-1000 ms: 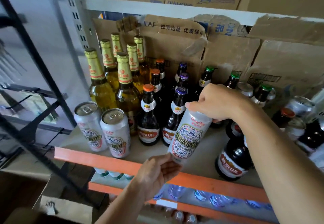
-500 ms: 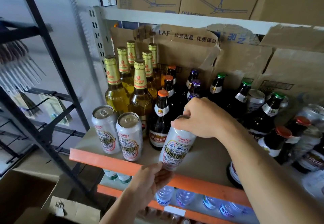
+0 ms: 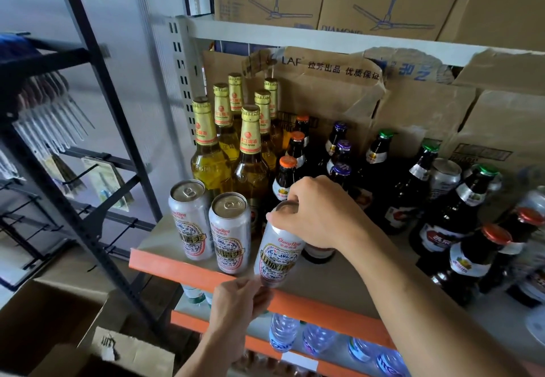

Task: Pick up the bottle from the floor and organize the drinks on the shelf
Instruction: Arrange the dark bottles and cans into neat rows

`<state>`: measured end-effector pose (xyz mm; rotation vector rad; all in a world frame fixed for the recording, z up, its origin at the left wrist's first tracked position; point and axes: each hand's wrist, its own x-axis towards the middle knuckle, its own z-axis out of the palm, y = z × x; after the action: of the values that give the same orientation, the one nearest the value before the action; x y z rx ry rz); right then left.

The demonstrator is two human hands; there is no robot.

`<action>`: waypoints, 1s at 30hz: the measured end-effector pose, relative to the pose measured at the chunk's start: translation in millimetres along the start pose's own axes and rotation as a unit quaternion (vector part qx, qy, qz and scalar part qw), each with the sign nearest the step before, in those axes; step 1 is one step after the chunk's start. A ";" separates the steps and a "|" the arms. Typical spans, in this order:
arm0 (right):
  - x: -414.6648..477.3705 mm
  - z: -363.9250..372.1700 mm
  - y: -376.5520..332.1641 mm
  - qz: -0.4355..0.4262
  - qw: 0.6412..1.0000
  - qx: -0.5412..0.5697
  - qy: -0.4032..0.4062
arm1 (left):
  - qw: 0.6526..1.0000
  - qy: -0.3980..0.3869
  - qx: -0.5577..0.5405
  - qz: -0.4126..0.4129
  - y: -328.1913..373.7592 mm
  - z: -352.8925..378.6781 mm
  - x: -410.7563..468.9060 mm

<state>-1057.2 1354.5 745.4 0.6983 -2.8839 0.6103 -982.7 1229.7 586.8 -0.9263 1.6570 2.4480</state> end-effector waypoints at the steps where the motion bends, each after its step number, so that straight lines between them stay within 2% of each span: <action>1: 0.2 1.3 -1.4 -0.001 1.000 -0.003 -0.001 | 1.000 0.007 0.003 0.007 -1.0 -0.8 0.4; 10: 0.5 8.9 -10.8 -0.012 1.000 -0.008 -0.003 | 0.999 0.035 -0.031 0.024 -3.3 -8.9 0.1; 23: -1.3 19.3 -13.8 0.005 0.999 -0.021 0.045 | 0.997 0.007 -0.073 -0.008 -4.9 -14.7 -3.5; 30: -1.8 20.8 -15.1 0.000 0.999 -0.030 0.039 | 0.998 -0.006 -0.065 -0.006 -4.6 -15.6 -4.0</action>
<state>-1048.9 1334.5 731.4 0.6523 -2.8171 0.5348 -970.8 1219.5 581.1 -0.9295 1.5001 2.5741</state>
